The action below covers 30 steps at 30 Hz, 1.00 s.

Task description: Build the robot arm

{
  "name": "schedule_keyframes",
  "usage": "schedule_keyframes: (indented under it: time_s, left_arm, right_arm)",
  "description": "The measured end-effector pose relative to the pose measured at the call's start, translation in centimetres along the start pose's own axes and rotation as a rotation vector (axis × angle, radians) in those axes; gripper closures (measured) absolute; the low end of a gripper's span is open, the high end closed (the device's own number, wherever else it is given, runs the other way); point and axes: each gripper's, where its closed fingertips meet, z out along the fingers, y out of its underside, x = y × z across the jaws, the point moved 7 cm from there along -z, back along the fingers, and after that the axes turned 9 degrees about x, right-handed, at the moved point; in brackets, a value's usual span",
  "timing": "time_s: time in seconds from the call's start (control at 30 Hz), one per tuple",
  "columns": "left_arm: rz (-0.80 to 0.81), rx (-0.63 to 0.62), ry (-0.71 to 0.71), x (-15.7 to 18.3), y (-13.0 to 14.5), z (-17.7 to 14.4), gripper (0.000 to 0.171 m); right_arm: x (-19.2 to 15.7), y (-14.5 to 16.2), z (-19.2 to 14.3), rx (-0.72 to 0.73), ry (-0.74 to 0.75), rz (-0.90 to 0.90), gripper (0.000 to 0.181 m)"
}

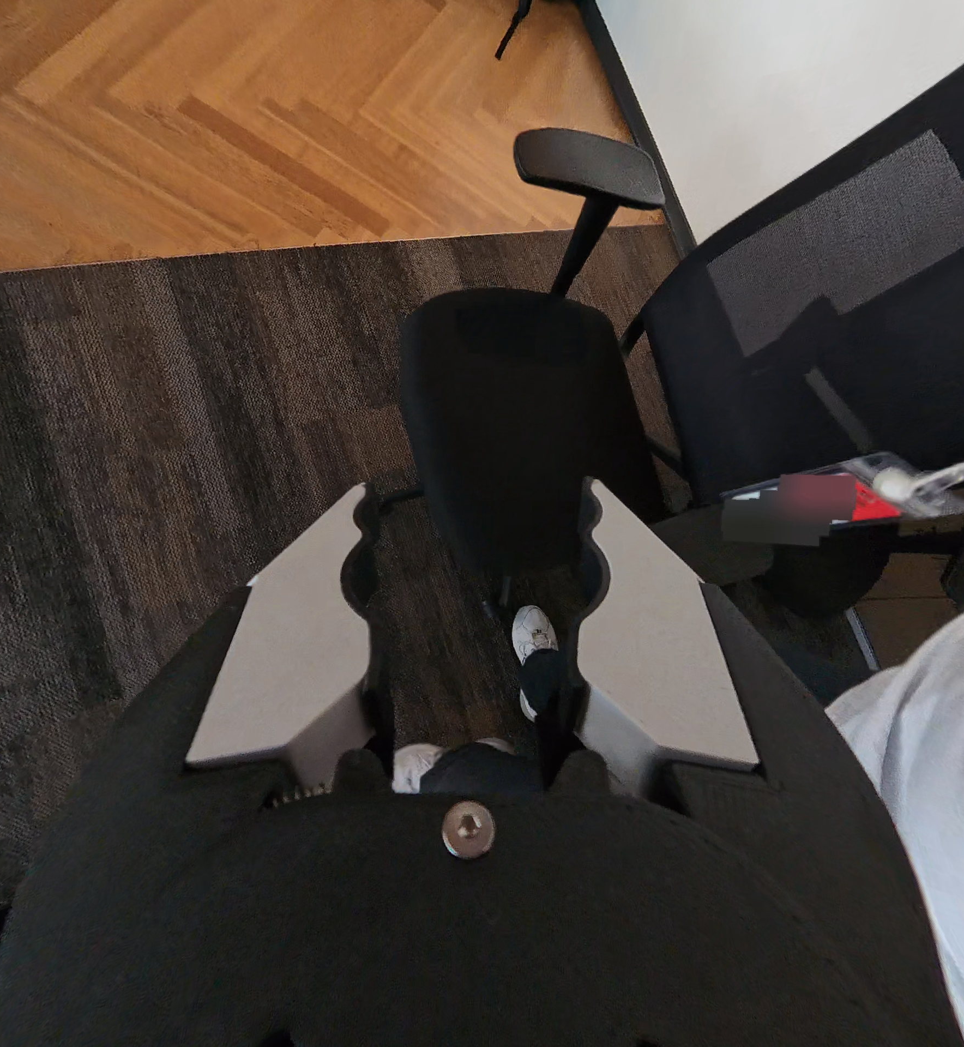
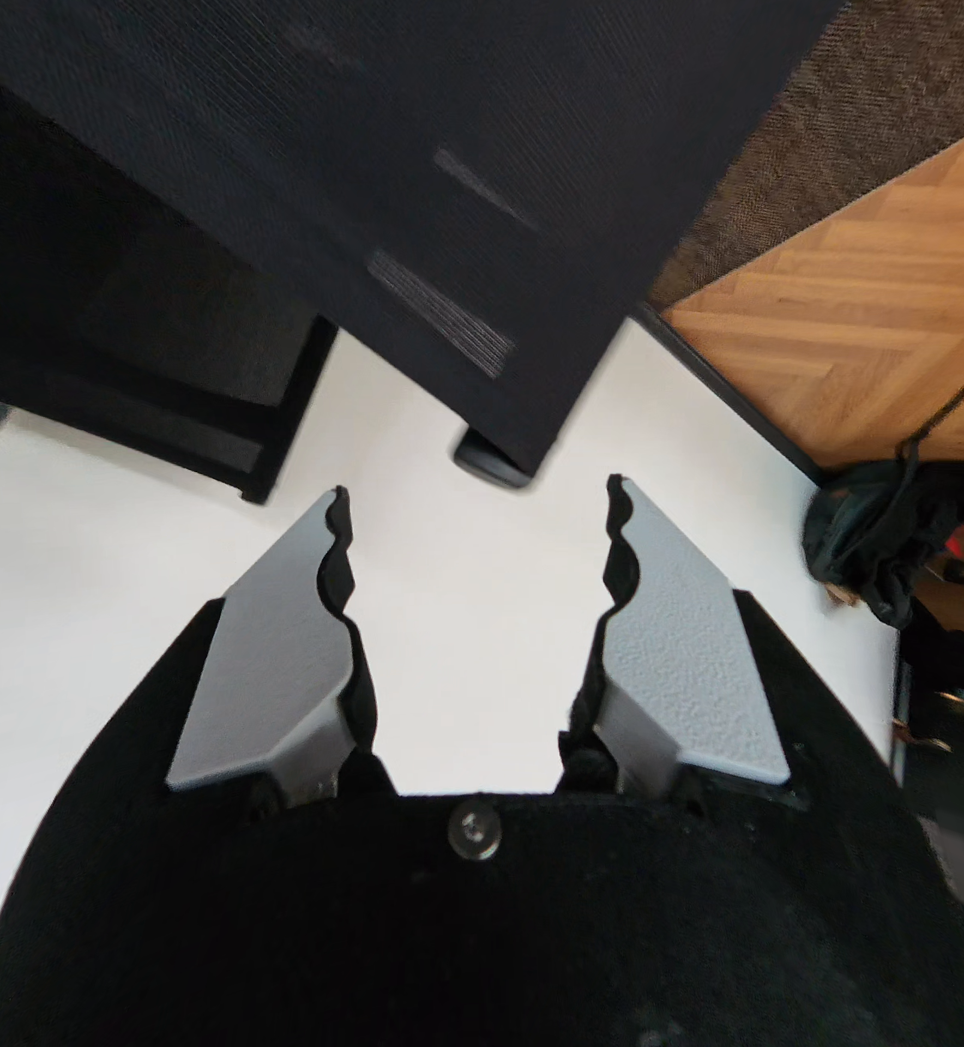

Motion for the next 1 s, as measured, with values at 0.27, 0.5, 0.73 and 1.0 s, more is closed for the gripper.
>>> schedule_keyframes:
  time_s: [0.27,0.5,0.73,1.0]
  left_arm:
    - [0.231,0.058,-0.046,-12.7,-11.9,6.9,0.099]
    - [0.187,0.172,-0.004,-27.9,-17.5,8.1,0.124]
    - [0.131,0.454,-0.382,-41.6,-24.4,0.0,0.171]
    - [0.017,0.506,-0.940,-48.3,-29.6,-1.9,0.171]
  right_arm:
    - [23.3,-7.8,-21.4,0.213,0.725,0.115,0.114]
    - [49.8,-30.1,-42.9,1.541,1.074,0.643,0.175]
    - [72.3,-48.2,-53.8,1.824,0.681,0.446,0.181]
    - [94.7,-54.9,-61.5,1.589,0.276,0.141,0.181]
